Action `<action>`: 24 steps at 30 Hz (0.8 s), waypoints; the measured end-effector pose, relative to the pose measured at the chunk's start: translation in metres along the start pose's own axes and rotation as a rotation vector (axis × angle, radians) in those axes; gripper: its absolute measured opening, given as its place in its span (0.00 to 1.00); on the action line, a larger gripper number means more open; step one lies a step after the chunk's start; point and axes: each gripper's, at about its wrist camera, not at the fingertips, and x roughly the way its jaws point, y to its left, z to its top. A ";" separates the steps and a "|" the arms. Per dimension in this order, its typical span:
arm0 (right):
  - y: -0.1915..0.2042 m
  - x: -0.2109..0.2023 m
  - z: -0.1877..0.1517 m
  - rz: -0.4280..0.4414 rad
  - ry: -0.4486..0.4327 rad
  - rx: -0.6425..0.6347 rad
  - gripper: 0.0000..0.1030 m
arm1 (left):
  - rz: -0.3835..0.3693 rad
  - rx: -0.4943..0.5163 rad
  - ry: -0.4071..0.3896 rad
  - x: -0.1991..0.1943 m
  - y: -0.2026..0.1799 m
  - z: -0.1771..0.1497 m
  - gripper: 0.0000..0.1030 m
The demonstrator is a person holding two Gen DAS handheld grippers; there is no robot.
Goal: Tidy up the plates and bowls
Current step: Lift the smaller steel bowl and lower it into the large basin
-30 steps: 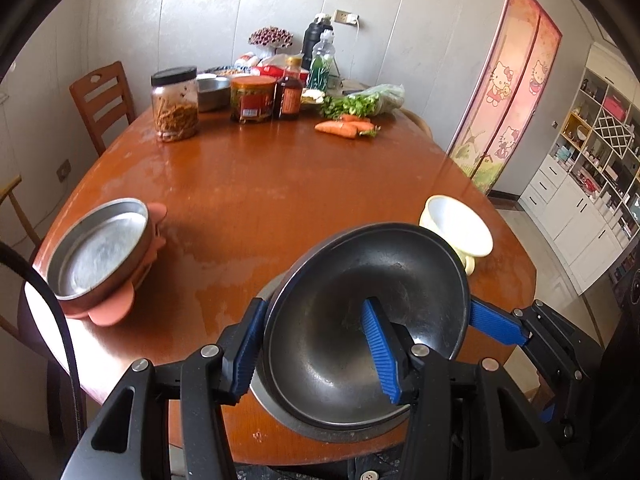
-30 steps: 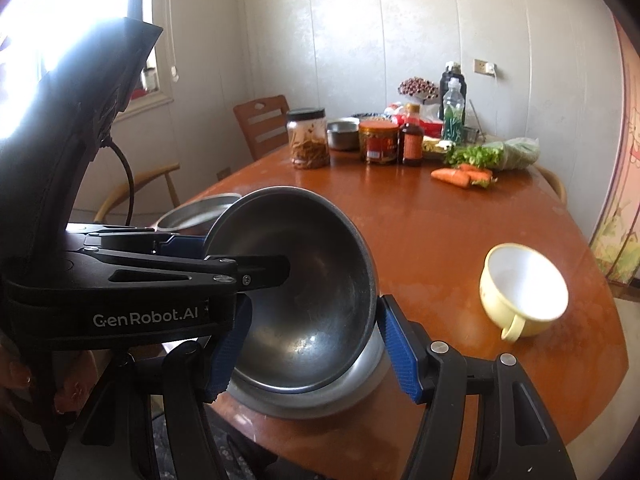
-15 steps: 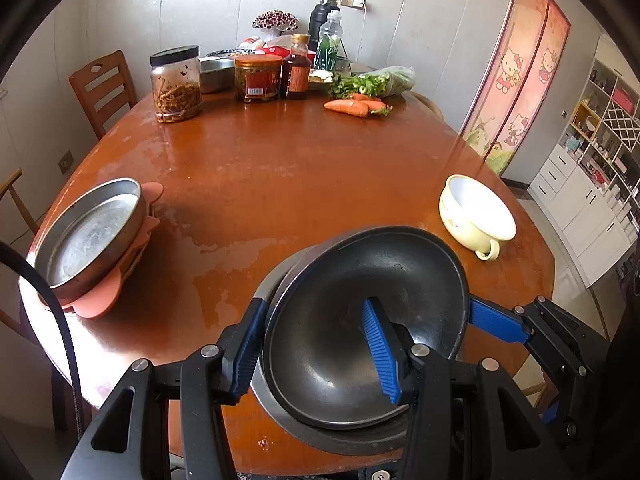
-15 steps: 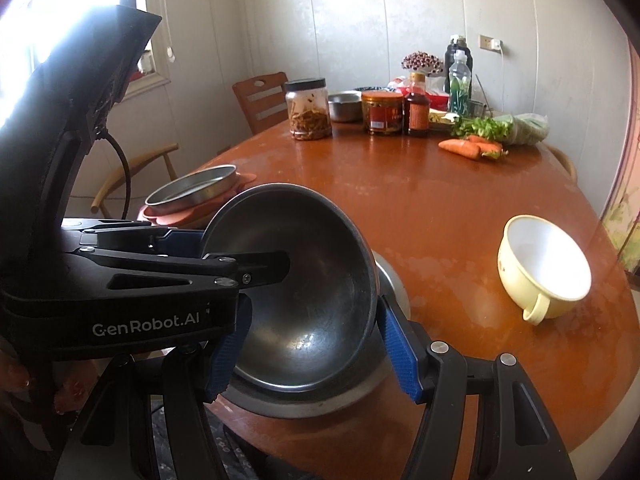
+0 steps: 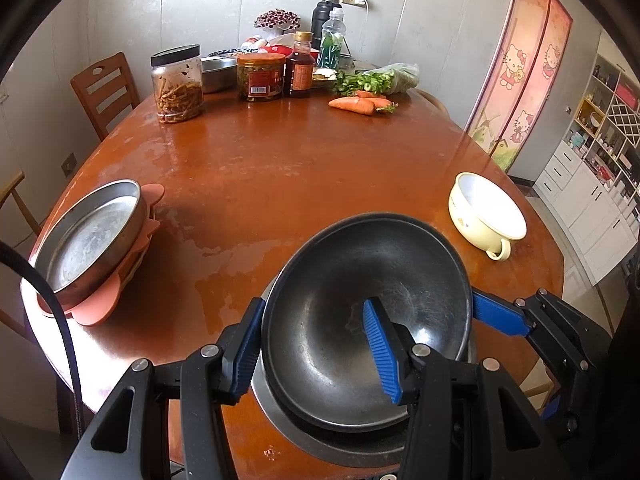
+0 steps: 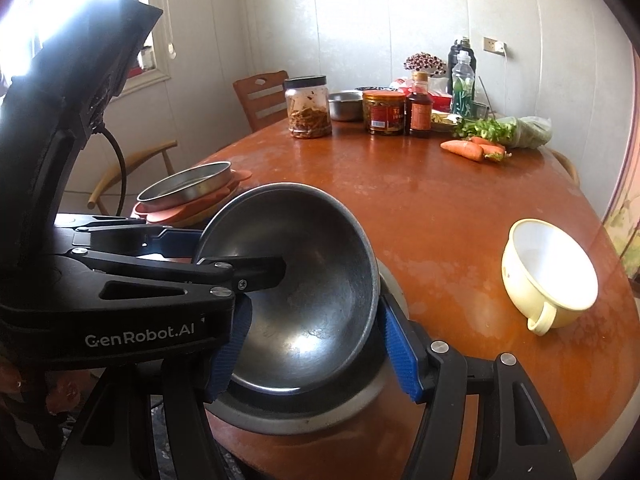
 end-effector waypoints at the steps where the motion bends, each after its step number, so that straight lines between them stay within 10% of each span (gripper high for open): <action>1: 0.000 0.000 0.000 0.003 -0.001 0.001 0.66 | 0.000 -0.004 0.000 0.000 0.001 0.000 0.48; 24: -0.023 -0.005 0.000 -0.013 -0.014 0.036 0.66 | -0.047 -0.019 0.022 -0.009 0.001 -0.010 0.49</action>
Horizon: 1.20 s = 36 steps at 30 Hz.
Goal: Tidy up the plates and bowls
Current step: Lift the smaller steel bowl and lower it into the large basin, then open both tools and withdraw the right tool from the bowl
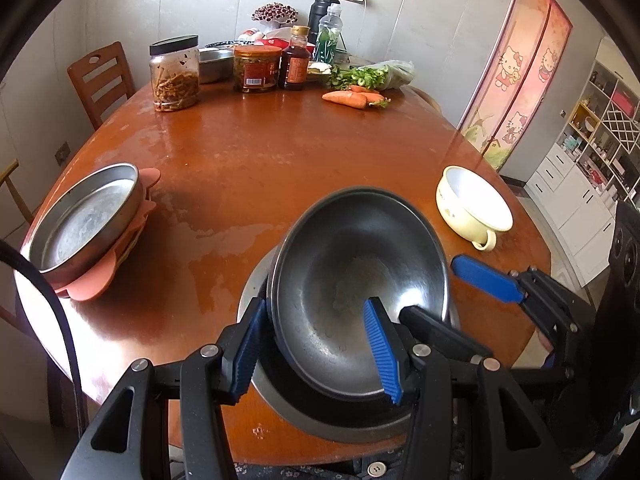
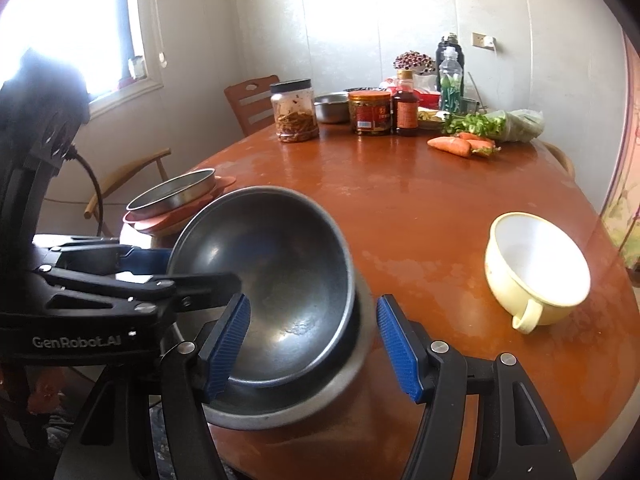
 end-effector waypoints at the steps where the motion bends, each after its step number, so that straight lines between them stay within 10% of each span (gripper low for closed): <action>1: -0.001 -0.001 0.000 -0.003 -0.001 -0.003 0.66 | -0.003 -0.001 0.001 -0.001 0.000 -0.001 0.49; 36: -0.034 -0.008 -0.005 -0.066 -0.011 0.072 0.66 | -0.047 0.044 -0.015 -0.041 -0.024 -0.024 0.52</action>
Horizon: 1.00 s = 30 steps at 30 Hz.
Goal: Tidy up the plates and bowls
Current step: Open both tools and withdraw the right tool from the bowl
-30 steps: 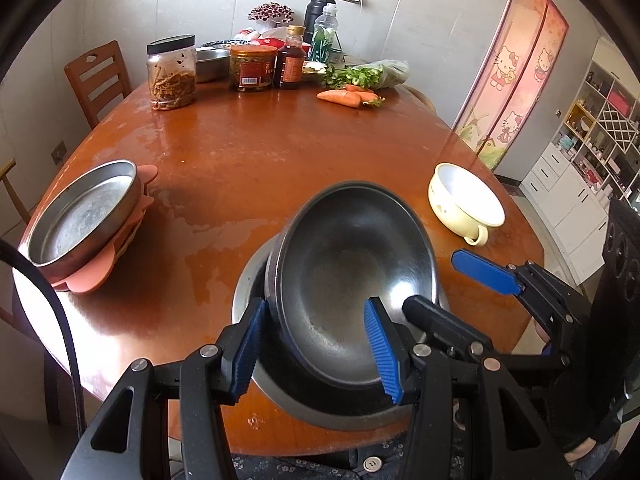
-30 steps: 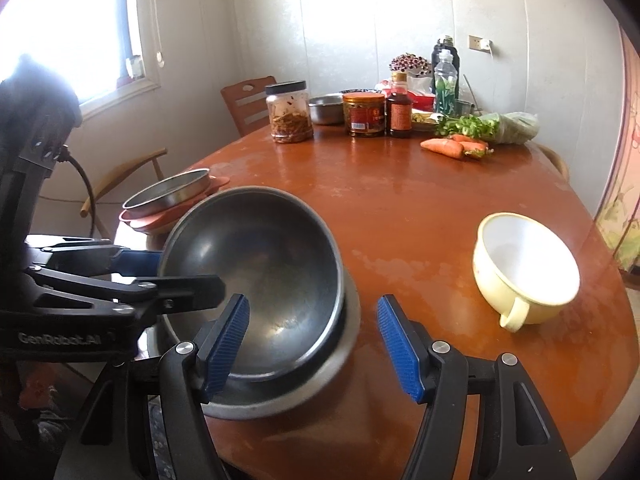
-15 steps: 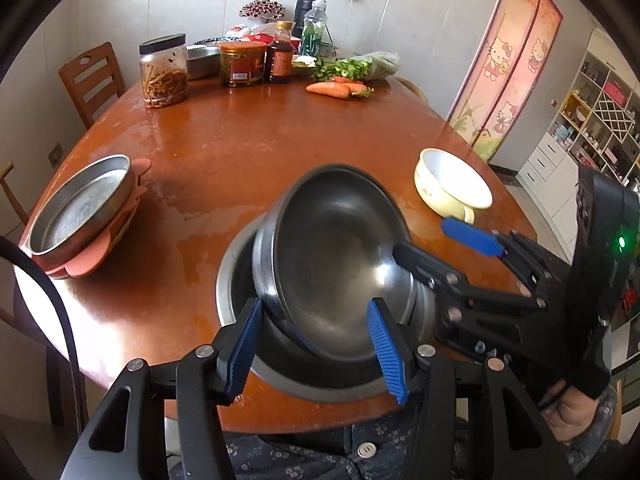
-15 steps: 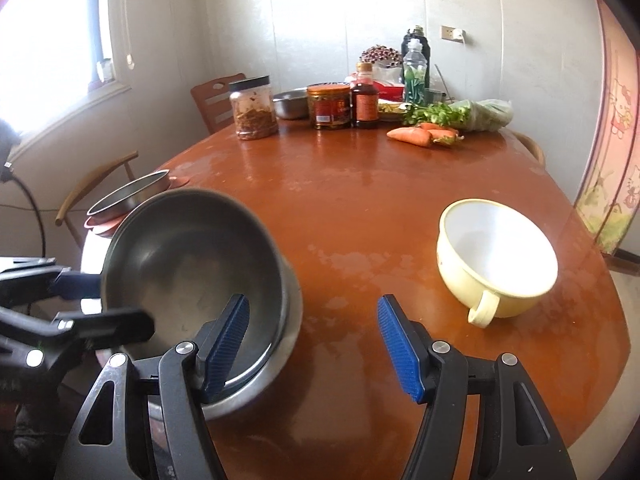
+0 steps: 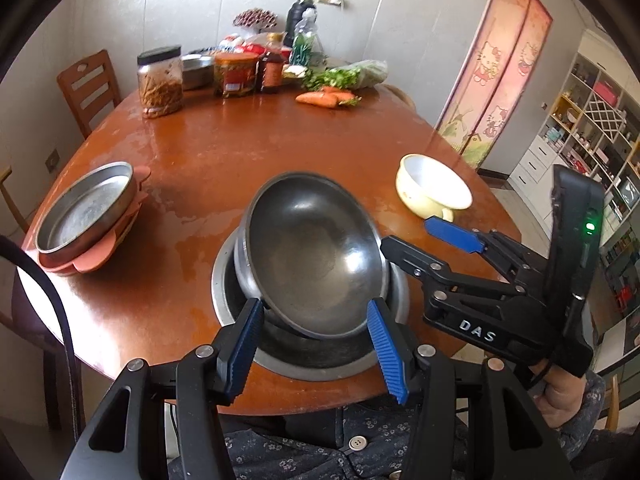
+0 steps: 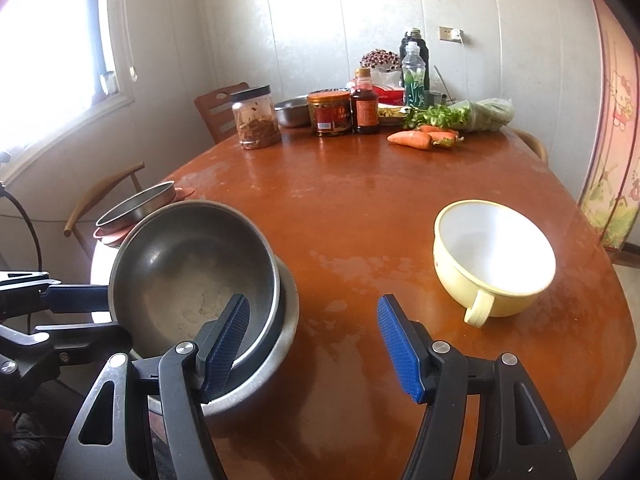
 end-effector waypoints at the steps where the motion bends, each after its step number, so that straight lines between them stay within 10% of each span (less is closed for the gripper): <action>1: -0.002 -0.002 0.000 -0.003 -0.003 0.007 0.66 | 0.001 0.000 -0.007 -0.002 -0.001 0.000 0.52; 30: -0.063 -0.026 -0.009 -0.039 -0.044 0.133 0.68 | 0.152 -0.080 -0.108 0.042 0.029 0.067 0.52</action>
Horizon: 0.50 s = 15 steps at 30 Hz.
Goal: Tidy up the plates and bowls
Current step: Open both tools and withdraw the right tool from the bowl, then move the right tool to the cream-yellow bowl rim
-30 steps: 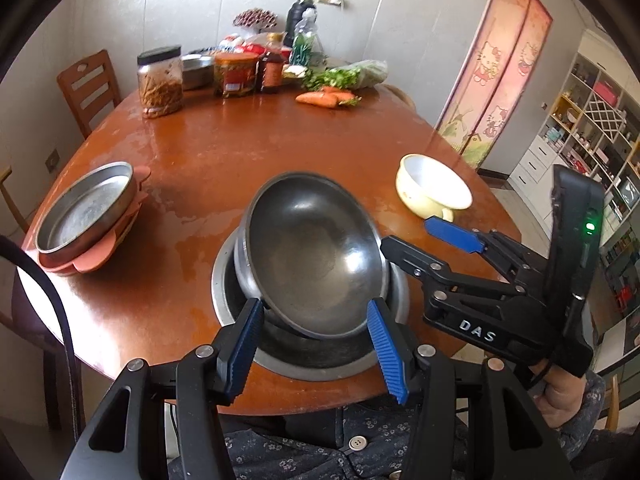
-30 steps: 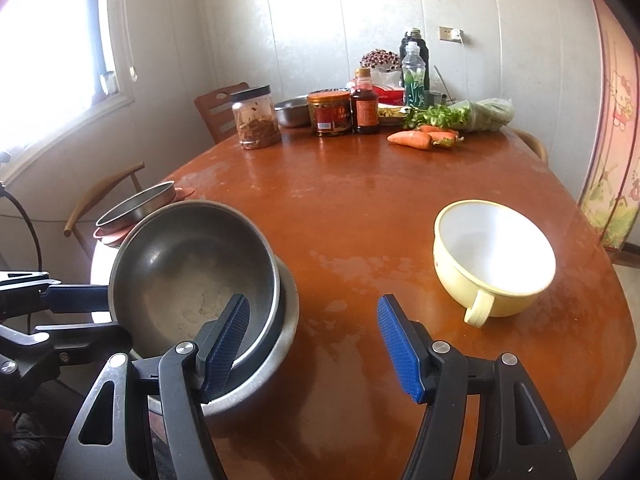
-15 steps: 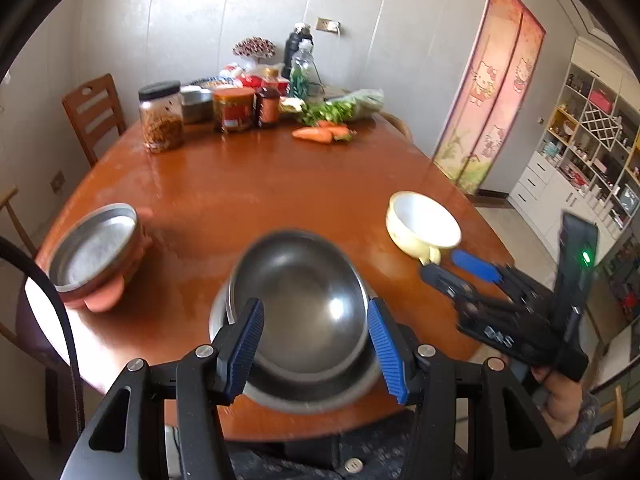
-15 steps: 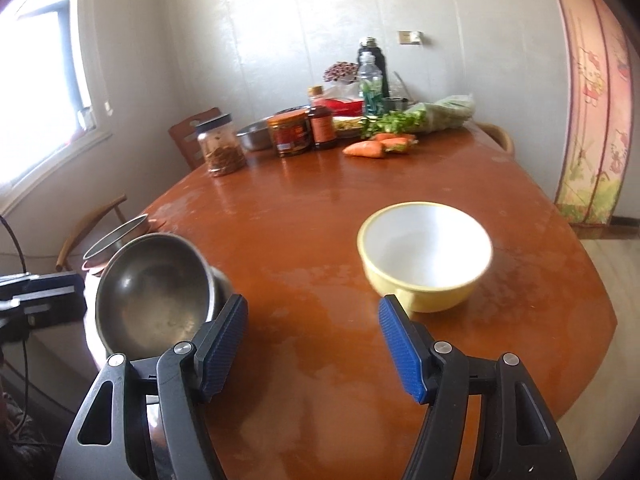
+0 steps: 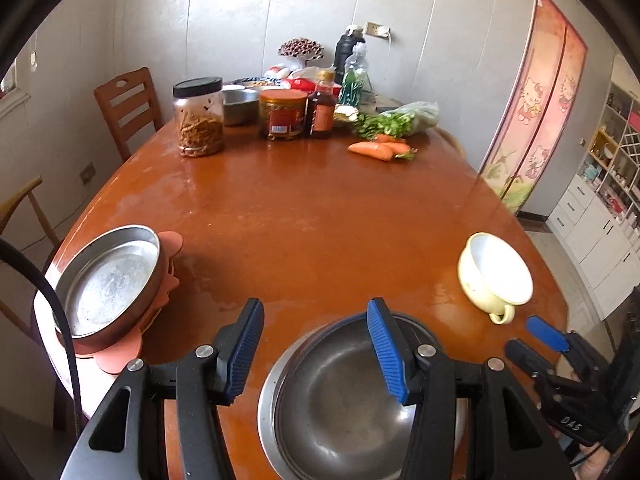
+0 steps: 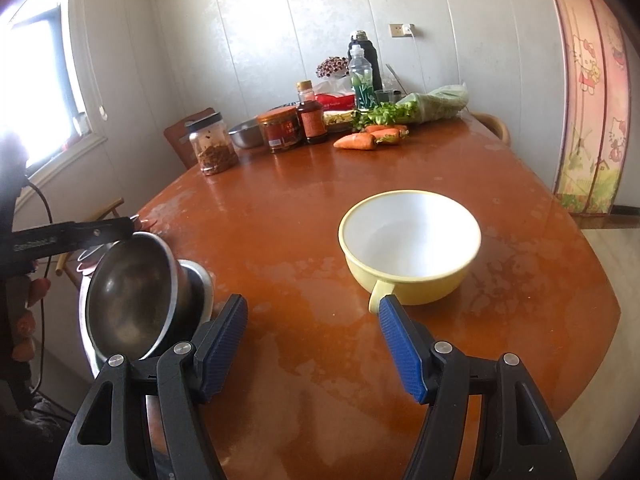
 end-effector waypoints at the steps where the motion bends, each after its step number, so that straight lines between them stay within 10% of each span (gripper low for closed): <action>1: -0.001 0.002 0.000 -0.003 0.003 0.003 0.68 | 0.007 0.005 0.010 0.004 0.000 -0.001 0.52; 15: -0.025 0.020 0.003 -0.030 0.026 0.055 0.68 | -0.025 0.018 0.107 0.040 -0.004 -0.010 0.52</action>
